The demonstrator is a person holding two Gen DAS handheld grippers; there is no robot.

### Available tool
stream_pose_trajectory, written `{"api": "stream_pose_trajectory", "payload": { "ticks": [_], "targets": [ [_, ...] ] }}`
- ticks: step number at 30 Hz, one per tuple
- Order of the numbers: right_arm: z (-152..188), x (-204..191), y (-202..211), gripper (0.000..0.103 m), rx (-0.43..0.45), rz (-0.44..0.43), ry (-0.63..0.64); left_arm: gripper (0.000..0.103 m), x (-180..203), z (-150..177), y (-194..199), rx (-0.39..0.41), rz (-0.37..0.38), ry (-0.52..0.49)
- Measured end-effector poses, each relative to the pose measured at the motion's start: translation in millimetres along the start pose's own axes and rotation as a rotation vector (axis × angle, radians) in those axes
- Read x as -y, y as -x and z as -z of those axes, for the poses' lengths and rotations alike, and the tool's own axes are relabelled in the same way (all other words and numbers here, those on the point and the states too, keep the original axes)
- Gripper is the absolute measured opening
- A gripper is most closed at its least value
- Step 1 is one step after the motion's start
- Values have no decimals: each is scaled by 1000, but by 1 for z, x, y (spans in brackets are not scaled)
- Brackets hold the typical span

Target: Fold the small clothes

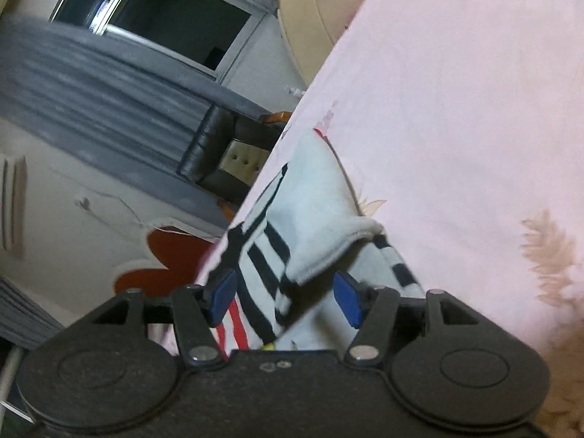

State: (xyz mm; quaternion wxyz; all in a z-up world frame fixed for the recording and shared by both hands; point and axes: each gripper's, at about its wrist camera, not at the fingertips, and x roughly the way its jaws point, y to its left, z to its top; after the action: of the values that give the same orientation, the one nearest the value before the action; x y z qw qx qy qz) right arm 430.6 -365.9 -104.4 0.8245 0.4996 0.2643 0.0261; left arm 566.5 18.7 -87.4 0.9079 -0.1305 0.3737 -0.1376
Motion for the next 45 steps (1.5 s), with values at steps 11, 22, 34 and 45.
{"api": "stream_pose_trajectory", "payload": {
  "ticks": [11, 22, 34, 45],
  "targets": [
    [-10, 33, -27, 47, 21, 10, -178, 5, -19, 12, -16, -25, -1, 21],
    [-6, 22, -26, 7, 18, 147, 20, 5, -18, 12, -13, -19, 0, -13],
    [-12, 8, 2, 23, 18, 148, 99, 50, -8, 14, 26, 109, -144, -150],
    [-76, -29, -92, 32, -4, 232, 378, 58, 96, -9, -51, 74, 73, -320]
  ]
}}
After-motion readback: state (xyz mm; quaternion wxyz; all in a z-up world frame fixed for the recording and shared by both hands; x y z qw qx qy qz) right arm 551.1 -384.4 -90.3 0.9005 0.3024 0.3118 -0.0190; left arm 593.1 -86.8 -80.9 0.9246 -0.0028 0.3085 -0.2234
